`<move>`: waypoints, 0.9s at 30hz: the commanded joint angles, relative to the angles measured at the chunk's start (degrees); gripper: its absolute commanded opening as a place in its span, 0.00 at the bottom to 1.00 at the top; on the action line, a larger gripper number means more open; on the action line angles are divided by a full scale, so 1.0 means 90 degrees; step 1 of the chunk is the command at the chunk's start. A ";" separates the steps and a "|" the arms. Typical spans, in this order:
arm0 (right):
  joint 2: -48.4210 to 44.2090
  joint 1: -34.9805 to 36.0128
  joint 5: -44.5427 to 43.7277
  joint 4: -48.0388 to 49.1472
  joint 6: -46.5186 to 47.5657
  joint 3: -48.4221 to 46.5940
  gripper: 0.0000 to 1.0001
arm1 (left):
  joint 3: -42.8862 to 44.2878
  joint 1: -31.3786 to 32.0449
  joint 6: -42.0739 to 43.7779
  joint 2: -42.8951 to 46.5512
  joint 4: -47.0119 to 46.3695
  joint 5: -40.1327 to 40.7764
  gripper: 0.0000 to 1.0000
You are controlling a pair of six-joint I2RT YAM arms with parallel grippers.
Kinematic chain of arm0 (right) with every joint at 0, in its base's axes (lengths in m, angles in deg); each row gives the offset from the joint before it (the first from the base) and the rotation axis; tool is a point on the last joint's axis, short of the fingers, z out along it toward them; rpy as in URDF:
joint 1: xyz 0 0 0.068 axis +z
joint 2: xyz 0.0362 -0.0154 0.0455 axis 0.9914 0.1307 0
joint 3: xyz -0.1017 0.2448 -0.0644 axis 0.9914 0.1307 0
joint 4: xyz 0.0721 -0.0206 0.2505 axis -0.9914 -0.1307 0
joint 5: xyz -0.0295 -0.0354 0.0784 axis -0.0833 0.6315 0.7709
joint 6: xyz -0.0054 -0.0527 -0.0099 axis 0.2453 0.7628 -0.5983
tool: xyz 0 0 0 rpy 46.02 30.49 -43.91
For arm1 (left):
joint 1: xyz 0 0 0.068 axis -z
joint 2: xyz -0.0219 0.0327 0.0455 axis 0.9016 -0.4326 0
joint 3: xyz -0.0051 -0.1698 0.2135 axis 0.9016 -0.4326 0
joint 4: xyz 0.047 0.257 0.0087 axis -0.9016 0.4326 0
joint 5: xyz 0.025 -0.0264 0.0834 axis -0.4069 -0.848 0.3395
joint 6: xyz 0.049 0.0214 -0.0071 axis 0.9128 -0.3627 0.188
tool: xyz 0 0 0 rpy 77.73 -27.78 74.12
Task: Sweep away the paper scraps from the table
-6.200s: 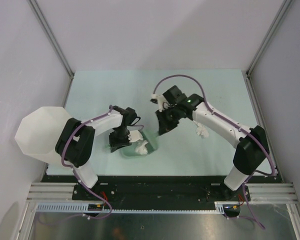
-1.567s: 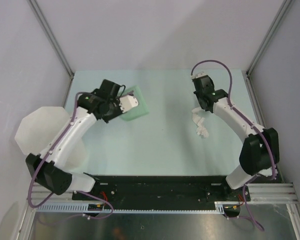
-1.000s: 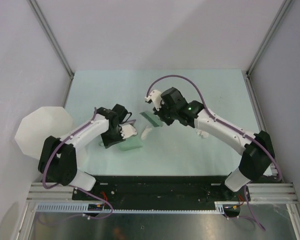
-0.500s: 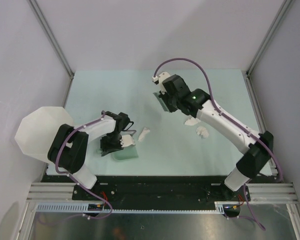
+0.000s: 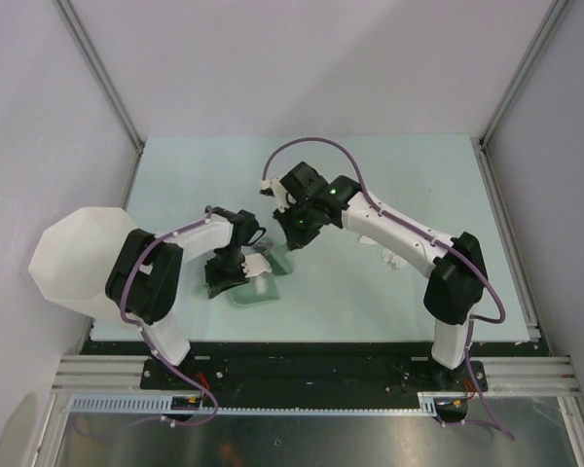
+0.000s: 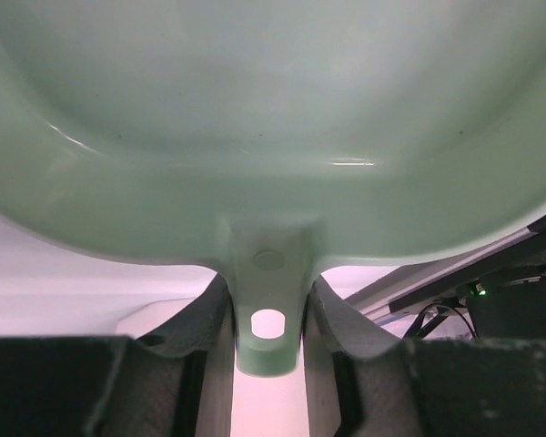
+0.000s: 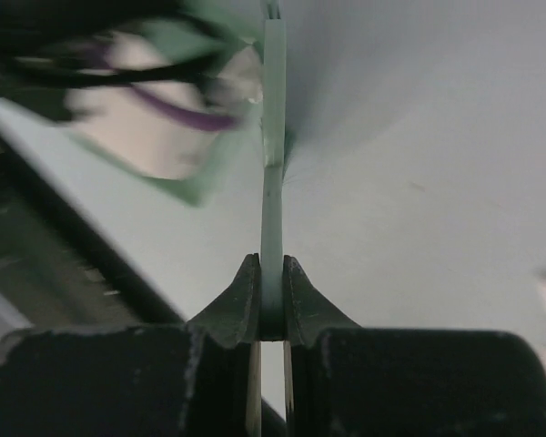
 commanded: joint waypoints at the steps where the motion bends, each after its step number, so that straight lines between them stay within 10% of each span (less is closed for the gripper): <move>1: -0.0250 0.0130 0.2678 0.1049 -0.0408 -0.0087 0.00 | 0.0268 -0.0018 -0.0137 -0.0162 -0.0022 -0.0408 0.00; 6: -0.0806 -0.0163 0.2623 0.1500 -0.0730 0.0234 0.00 | 0.0385 -0.0066 -0.0127 -0.0104 -0.0110 -0.0642 0.00; 20: -0.4302 -0.1432 -0.1537 0.1774 -0.0653 0.1465 0.00 | 0.1663 -0.0798 -0.0420 0.1302 -0.0208 -0.3044 0.00; 27: -0.5182 -0.2116 -0.1607 0.1687 -0.0556 0.1895 0.00 | 0.3038 -0.1501 -0.1394 0.2239 -0.0208 -0.3640 0.00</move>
